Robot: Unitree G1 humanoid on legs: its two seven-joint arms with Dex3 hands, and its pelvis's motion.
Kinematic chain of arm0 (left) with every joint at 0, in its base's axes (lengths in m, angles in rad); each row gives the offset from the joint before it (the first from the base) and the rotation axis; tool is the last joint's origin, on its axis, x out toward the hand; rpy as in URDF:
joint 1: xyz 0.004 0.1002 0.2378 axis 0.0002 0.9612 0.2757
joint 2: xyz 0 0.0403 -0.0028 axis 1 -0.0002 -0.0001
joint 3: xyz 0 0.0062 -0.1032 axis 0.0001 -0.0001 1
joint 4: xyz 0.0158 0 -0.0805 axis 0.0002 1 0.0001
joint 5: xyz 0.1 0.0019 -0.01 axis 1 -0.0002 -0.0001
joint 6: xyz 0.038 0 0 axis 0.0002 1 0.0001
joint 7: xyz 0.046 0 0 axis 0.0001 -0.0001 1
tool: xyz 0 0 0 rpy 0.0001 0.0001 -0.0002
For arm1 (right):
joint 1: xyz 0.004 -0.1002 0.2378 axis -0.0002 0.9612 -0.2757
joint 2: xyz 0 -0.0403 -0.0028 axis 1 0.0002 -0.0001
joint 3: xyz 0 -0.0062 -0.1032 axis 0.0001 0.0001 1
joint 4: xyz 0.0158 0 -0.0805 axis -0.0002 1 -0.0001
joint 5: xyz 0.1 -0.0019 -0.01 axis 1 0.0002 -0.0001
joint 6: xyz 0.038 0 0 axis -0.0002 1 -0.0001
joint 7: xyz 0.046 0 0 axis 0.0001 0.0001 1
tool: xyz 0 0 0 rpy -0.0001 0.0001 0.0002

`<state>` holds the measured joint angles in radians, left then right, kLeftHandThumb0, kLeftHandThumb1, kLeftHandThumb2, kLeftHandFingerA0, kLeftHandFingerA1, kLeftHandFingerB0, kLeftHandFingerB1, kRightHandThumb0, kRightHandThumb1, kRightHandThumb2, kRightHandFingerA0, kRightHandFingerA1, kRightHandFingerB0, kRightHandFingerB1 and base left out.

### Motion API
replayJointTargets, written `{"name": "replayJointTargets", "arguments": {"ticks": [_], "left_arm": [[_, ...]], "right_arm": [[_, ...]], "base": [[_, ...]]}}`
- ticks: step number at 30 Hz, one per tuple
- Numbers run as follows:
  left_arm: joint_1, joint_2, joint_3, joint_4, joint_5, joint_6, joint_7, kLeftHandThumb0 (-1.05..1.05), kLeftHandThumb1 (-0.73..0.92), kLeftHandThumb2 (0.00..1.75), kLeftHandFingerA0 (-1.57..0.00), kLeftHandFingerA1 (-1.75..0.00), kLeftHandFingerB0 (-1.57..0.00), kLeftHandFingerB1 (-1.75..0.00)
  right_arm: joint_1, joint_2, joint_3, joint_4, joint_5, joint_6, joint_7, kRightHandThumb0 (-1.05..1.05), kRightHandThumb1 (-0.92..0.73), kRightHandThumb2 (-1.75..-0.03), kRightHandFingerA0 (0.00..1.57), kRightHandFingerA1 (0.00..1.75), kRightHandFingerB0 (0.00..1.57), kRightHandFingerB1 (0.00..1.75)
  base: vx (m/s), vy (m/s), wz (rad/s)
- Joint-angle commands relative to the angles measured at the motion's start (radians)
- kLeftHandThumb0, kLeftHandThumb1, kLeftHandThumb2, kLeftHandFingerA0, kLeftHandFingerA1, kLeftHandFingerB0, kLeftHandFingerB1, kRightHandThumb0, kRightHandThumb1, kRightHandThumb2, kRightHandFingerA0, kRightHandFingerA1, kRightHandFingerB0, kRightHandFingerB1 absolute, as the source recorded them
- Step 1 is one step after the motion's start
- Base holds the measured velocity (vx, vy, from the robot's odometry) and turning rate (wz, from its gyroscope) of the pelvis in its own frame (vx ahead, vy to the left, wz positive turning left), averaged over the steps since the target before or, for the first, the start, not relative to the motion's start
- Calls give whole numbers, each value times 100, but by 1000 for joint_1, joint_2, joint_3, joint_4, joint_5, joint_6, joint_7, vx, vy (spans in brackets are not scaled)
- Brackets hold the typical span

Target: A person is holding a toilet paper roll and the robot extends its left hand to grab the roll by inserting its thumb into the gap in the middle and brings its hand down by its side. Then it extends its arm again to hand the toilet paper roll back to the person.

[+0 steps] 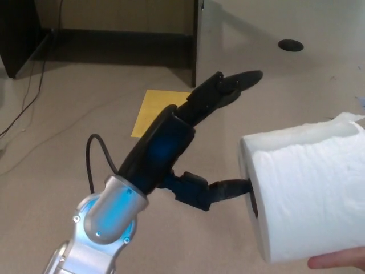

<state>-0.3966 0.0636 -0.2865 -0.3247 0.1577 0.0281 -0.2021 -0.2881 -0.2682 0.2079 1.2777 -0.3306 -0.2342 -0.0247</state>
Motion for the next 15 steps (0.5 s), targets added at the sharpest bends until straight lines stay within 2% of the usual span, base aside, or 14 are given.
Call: {"name": "replayJointTargets", "arguments": {"ticks": [1, 6, 7, 8, 11, 12, 15], "left_arm": [[7, -1, -21, -22, 44, 48, 6, -49, 36, 61, -19, -38, -10, -31], [11, 9, -29, -27, 62, 45, 2, -48, 36, 60, -19, -37, -10, -31], [7, 8, -29, -24, 62, 43, 2, -48, 35, 60, -20, -38, -10, -31], [5, 9, -28, -17, 61, 30, 1, -49, 36, 60, -19, -38, -10, -31], [-1, 16, -28, 15, 54, -29, -2, -51, 36, 61, -18, -39, -10, -31], [-5, 13, -29, 21, 50, -36, -1, -51, 36, 62, -18, -38, -10, -32], [-10, 4, -32, 18, 50, -29, 0, -54, 37, 63, -18, -38, -9, -32]], "right_arm": [[0, -5, 0, 5, -3, 6, 2, -36, -66, -60, 66, 56, 48, 40], [1, -5, -2, 6, -1, 5, 1, -36, -66, -60, 68, 59, 49, 40], [-4, -5, -3, 6, -1, 8, 2, -42, -54, -85, 63, 66, 42, 53], [-6, -5, -2, 5, -2, 7, 1, -36, -66, -60, 68, 58, 48, 41], [-3, -8, 6, 2, -10, 4, -5, -36, -66, -60, 69, 59, 48, 40], [-5, -7, 4, 4, -8, 9, -5, -42, -53, -84, 62, 64, 40, 52], [-6, -7, 2, 6, -6, 7, -5, -41, -54, -84, 63, 65, 41, 52]], "base": [[0, 0, 0], [0, 0, 0], [0, 0, 0], [0, 0, 0], [0, 0, 0], [0, 0, 0], [0, 0, 0]]}}
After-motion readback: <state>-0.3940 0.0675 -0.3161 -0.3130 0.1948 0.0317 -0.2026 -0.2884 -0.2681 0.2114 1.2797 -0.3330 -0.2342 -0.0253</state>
